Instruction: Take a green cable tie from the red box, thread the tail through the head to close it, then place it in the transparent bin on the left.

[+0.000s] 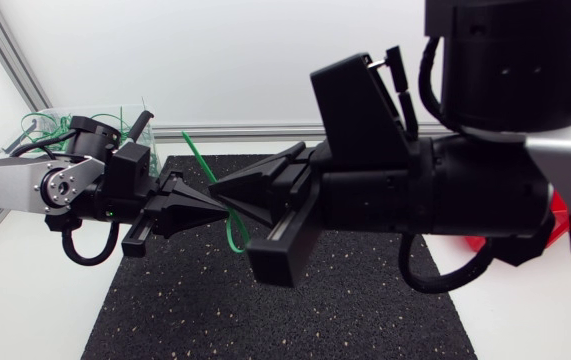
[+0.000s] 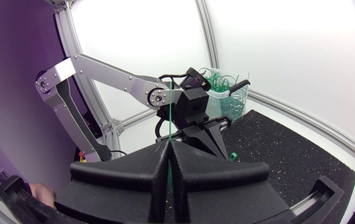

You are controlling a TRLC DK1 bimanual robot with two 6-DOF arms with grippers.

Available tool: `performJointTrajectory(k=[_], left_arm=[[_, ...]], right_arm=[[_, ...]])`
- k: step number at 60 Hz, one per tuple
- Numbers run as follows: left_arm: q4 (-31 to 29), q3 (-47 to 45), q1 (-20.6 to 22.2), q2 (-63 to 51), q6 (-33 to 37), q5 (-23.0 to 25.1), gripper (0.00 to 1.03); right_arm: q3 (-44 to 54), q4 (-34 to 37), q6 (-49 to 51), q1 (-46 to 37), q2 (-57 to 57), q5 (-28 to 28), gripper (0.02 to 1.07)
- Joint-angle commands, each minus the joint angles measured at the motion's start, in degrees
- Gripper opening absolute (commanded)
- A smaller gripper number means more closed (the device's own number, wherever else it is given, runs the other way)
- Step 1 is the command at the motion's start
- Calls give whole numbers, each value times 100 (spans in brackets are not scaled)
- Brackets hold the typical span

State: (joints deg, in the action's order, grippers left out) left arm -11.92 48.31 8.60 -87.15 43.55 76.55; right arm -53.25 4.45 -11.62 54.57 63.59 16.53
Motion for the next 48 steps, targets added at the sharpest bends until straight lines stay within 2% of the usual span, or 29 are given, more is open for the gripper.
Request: performJointTrajectory(k=[1,4,6,8,10,13,15,25,30,36,48], left_arm=[[261,-217,80,58,13,-158,4],[709,-279,107,41,-347,-273,4],[1201,-375,151,23,-699,-422,4],[1948,-560,212,41,-1244,-633,4],[3267,-885,283,49,-2272,-844,4],[4998,-1158,239,-56,-3828,-914,4],[5692,-1219,212,-118,-4417,-914,3],[5692,-1035,221,-241,-5067,-905,3],[5692,-1052,239,-249,-5216,-905,3],[5692,-1131,247,-223,-5331,-818,3],[5719,-1228,318,-188,-5524,-730,3]], right_arm=[[78,-67,-148,-25,118,43,8],[78,-67,-148,-16,127,43,8],[78,-76,-148,-16,136,43,8],[78,-76,-148,-16,136,43,8],[87,-76,-148,-16,136,43,8],[87,-76,-148,-25,145,43,8],[87,-76,-157,-25,153,43,8],[70,-67,-482,-60,180,25,8],[61,-32,-948,-130,171,43,8],[52,-40,-1589,-324,162,509,8],[-141,109,-2424,-482,92,948,8]])
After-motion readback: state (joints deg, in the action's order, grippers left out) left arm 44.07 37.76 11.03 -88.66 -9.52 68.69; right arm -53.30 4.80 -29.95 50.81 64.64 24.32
